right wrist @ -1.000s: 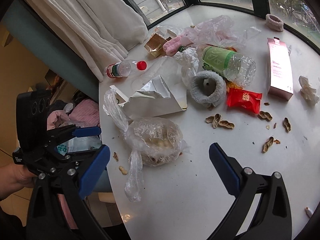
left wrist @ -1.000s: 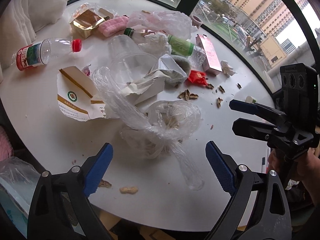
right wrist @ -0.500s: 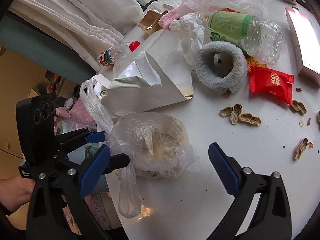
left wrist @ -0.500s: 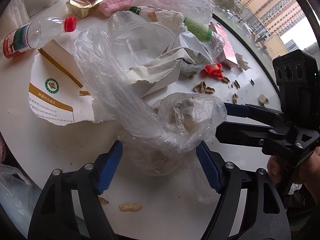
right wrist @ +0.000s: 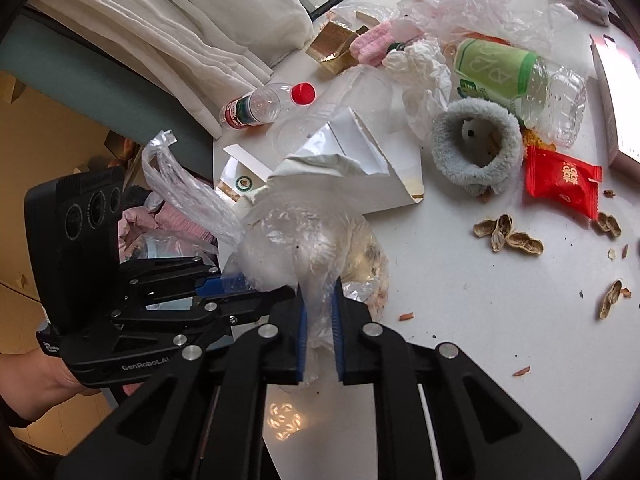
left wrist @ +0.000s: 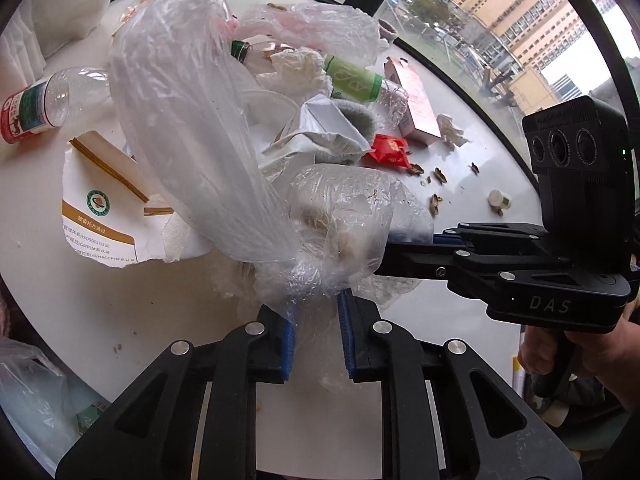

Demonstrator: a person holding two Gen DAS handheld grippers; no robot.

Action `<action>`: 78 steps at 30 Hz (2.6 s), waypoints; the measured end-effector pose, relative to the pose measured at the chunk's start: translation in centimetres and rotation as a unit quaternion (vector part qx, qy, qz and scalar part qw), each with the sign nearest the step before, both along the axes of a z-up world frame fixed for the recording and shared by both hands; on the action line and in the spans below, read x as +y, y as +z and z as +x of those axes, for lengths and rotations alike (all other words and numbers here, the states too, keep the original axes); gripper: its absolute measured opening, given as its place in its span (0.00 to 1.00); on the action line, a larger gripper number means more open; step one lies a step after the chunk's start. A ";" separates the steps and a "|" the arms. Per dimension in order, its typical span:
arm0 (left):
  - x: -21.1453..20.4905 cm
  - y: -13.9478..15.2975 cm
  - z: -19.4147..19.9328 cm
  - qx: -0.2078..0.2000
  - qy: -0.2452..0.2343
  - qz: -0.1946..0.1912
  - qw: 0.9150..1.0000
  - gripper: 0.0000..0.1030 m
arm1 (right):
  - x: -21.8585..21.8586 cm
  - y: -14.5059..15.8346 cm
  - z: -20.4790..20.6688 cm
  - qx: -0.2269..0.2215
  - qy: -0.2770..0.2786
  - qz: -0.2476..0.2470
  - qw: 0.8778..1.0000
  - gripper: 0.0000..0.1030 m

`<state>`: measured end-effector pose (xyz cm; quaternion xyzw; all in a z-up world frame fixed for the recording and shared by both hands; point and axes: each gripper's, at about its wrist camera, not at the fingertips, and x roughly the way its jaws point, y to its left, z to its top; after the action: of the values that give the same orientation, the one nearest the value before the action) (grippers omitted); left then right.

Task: Collect trash
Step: 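Close the left tool on the plastic bag while the right tool also grips it, then carry the held bag with both tools over the blue trash bin, then open both tools to drop the bag into the bin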

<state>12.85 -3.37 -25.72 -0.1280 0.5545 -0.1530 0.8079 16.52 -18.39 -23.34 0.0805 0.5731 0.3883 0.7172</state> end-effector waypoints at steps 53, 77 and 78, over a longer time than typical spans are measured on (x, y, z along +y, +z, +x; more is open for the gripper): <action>22.3 9.0 -26.3 -0.033 0.218 0.041 0.975 0.17 | 27.4 7.3 -20.0 -0.053 0.219 -0.003 0.974 0.12; 24.7 7.9 -25.6 -0.043 0.240 0.053 0.968 0.82 | 25.7 7.2 -17.4 -0.095 0.145 -0.018 0.985 0.88; 24.7 7.9 -25.6 -0.044 0.240 0.056 0.968 0.83 | 25.4 7.4 -17.2 -0.098 0.140 -0.019 0.985 0.88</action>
<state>-12.75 21.37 -17.82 -0.2050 0.4792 0.0710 0.8505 -0.73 7.03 -15.93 -0.0524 0.5132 0.4798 0.7097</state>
